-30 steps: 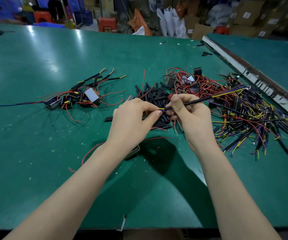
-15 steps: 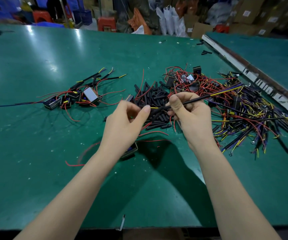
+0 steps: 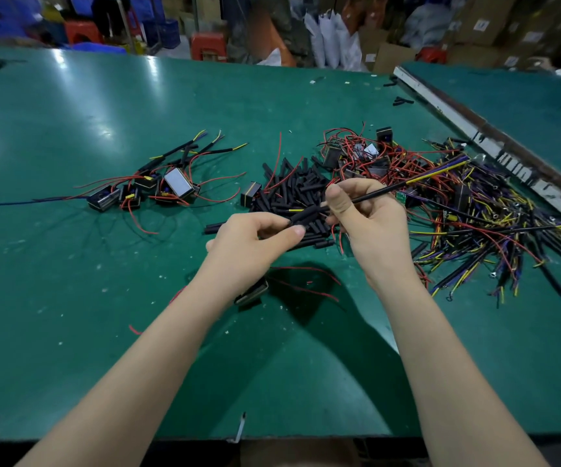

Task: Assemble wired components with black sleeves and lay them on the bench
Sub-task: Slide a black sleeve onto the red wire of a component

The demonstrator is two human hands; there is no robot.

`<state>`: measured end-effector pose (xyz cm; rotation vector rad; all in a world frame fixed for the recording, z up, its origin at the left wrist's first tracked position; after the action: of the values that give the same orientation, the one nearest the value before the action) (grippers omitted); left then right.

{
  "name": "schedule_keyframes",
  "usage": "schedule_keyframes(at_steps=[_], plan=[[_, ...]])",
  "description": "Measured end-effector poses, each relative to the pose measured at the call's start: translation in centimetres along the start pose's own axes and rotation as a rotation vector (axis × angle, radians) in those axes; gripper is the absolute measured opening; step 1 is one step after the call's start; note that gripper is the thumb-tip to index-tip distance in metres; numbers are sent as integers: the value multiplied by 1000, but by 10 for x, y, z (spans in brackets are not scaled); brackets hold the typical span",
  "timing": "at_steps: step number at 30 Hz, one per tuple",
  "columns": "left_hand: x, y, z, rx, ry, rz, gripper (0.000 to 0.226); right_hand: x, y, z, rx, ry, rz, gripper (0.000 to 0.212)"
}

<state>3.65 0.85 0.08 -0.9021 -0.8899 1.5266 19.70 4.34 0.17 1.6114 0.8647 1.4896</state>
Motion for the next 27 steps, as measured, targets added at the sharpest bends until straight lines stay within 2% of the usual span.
schedule_keyframes(at_steps=[7, 10, 14, 16, 18, 22, 24, 27], plan=[[8, -1, -2, 52, 7, -7, 19, 1, 2, 0, 14, 19, 18, 23], [8, 4, 4, 203, 22, -35, 26, 1, 0, 0, 37, 6, 7, 24], [12, 5, 11, 28, 155, -47, 48, 1, -2, -2, 59, 12, -11, 24], [15, 7, 19, 46, 168, -21, 45, 1, -3, -4, 62, 21, -20, 25], [16, 13, 26, 172, 201, -41, 41, 1, -4, -6, 68, 29, -30, 25], [9, 18, 39, 254, 281, -69, 21, 0, -5, -10, 55, 49, -40, 26], [6, 19, 40, 261, 259, -80, 14, 2, -3, -12, 90, 65, -58, 28], [3, 21, 41, 188, 179, -90, 22, 4, 0, -20, 137, 132, -105, 28]])
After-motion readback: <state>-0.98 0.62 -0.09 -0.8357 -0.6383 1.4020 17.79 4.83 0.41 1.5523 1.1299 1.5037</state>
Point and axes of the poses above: each hand's wrist, its own x-axis towards the middle knuckle, its own z-axis out of the back of the hand, y = z × x, the point moved 2 cm from there along x, towards the middle knuckle, and after that the axes turned 10 degrees about z, right-handed, at the moved point
